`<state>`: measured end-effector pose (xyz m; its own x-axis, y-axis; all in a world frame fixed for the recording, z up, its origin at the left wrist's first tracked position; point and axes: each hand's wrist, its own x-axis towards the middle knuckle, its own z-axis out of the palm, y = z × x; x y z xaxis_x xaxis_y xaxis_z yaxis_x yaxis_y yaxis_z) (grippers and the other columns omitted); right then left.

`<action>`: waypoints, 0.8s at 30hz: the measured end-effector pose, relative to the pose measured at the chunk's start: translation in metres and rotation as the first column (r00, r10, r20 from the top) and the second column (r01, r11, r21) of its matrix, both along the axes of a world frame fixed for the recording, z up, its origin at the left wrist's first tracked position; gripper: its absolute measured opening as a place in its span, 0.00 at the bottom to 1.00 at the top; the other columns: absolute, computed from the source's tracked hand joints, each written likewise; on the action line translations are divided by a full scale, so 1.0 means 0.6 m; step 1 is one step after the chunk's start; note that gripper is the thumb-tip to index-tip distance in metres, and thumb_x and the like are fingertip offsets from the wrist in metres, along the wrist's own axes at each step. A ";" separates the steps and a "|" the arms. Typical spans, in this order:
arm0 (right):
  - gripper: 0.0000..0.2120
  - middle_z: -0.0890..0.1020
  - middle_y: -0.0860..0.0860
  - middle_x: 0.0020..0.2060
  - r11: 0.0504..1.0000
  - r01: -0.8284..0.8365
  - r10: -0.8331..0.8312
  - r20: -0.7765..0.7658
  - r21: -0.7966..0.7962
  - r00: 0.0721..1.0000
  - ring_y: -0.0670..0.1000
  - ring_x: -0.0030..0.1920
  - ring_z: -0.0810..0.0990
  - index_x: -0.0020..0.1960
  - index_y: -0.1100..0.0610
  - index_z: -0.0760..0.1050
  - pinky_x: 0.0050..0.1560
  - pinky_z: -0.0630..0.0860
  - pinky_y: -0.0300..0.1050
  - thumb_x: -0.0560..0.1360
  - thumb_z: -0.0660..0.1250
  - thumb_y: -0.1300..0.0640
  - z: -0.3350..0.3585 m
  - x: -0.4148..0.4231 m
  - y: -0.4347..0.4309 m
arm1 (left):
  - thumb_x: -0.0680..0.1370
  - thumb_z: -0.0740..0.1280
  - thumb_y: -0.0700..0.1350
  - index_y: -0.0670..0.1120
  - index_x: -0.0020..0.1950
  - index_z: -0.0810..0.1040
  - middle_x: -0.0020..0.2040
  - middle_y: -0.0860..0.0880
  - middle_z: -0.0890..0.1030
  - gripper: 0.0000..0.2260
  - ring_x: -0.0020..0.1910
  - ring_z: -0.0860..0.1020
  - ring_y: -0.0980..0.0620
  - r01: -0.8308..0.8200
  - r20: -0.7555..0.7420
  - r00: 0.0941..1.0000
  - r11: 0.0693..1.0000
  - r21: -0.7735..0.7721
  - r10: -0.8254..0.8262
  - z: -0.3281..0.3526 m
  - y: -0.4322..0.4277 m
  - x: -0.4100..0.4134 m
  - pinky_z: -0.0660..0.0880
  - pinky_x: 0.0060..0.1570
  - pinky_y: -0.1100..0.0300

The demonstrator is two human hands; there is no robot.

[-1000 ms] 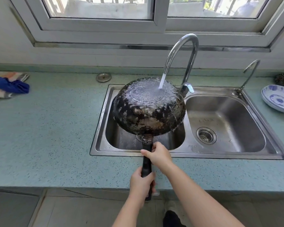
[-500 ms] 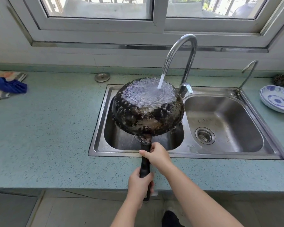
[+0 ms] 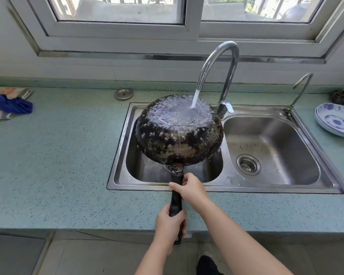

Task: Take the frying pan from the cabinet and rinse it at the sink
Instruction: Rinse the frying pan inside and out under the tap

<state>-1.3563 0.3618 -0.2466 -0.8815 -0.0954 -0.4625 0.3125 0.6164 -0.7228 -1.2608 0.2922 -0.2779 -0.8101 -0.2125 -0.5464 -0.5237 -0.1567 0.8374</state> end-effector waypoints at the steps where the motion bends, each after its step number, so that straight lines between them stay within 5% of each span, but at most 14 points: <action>1: 0.20 0.76 0.47 0.44 1.000 0.000 0.000 0.000 -0.002 1.000 0.51 0.48 0.77 0.53 0.55 0.71 0.49 0.75 0.47 0.69 0.70 0.45 -0.001 0.000 0.000 | 0.73 0.66 0.37 0.41 0.41 0.72 0.21 0.48 0.74 0.03 0.18 0.70 0.51 -0.001 0.000 1.000 1.000 0.000 0.001 0.000 0.000 0.000 0.67 0.19 0.64; 12: 0.16 0.72 0.43 0.35 1.000 -0.006 0.006 -0.017 0.009 1.000 0.50 0.44 0.75 0.47 0.53 0.69 0.43 0.72 0.45 0.69 0.70 0.45 -0.004 -0.001 0.000 | 0.73 0.66 0.36 0.42 0.39 0.71 0.20 0.49 0.73 0.05 0.17 0.70 0.52 -0.001 0.001 1.000 1.000 -0.011 0.001 0.005 0.000 0.000 0.67 0.18 0.65; 24: 0.16 0.75 0.45 0.40 1.000 -0.003 0.002 -0.019 -0.022 1.000 0.51 0.46 0.76 0.50 0.54 0.70 0.48 0.74 0.48 0.70 0.69 0.46 -0.001 0.002 0.002 | 0.74 0.66 0.36 0.41 0.40 0.72 0.21 0.48 0.74 0.04 0.18 0.71 0.51 0.011 -0.011 1.000 1.000 -0.016 -0.011 0.006 -0.001 0.001 0.68 0.19 0.64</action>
